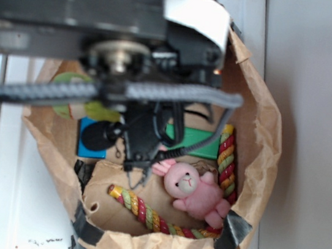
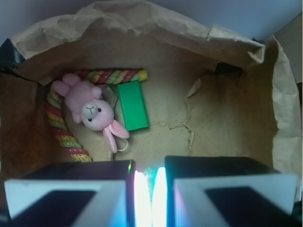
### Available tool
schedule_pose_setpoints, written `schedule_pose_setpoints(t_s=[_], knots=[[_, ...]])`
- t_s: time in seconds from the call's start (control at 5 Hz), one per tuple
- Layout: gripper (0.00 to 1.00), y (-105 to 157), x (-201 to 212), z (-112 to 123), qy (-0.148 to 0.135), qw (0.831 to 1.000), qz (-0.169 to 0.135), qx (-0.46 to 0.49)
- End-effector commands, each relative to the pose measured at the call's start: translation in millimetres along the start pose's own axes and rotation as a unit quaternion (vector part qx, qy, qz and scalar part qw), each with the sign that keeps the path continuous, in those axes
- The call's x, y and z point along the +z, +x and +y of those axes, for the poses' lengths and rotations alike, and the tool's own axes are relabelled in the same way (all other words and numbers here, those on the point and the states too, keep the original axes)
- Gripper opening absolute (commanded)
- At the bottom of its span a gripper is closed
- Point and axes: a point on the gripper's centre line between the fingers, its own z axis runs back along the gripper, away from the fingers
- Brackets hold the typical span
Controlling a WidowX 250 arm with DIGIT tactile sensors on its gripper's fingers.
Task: Grab the green animal.
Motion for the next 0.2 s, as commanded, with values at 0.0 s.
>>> schedule_pose_setpoints(t_s=[0.0], knots=[[0.00,11.6,11.8,-6.5,0.006,0.999,-0.045,-0.013]])
